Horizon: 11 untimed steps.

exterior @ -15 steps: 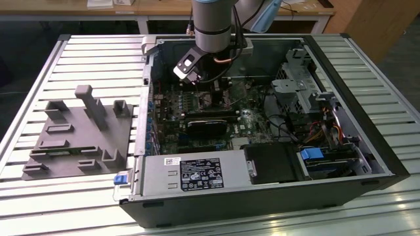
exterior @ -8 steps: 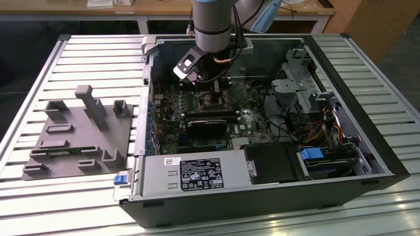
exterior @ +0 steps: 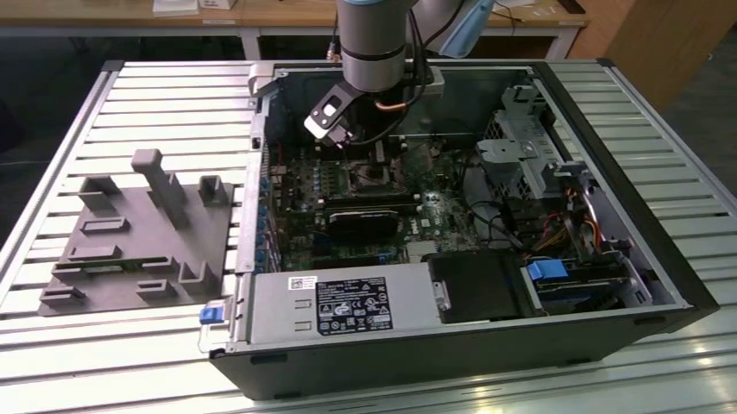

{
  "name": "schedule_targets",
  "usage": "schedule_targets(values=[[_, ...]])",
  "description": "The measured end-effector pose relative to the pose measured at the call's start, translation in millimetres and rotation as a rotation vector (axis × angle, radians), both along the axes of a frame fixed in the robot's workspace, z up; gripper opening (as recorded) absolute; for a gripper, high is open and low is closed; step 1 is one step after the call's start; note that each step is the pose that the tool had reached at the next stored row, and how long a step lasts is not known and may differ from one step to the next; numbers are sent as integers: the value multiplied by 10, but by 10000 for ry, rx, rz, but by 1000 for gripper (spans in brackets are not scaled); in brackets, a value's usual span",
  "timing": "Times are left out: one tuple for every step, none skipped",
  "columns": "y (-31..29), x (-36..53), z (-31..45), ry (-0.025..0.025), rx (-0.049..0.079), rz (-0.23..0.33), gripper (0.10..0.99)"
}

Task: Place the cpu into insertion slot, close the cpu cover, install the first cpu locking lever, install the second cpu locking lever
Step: 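Place the cpu into insertion slot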

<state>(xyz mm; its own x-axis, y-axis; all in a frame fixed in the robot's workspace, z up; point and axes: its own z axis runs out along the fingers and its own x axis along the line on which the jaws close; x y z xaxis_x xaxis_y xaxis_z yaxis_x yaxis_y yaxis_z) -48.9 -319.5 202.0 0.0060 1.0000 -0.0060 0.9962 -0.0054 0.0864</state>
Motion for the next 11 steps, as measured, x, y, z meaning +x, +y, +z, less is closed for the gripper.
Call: schedule_targets(values=[[0, 0, 0, 0, 0, 0, 102], [0, 0, 0, 0, 0, 0, 102], [0, 0, 0, 0, 0, 0, 102], [0, 0, 0, 0, 0, 0, 102], [-1, 0, 0, 0, 0, 0, 102], [-2, 0, 1, 2, 12, 1, 102], [-1, 0, 1, 1, 36, 1, 102], [-1, 0, 0, 0, 51, 0, 102], [0, 0, 0, -1, 56, 0, 102], [0, 0, 0, -1, 63, -1, 102], [0, 0, 0, -1, 66, 0, 102]])
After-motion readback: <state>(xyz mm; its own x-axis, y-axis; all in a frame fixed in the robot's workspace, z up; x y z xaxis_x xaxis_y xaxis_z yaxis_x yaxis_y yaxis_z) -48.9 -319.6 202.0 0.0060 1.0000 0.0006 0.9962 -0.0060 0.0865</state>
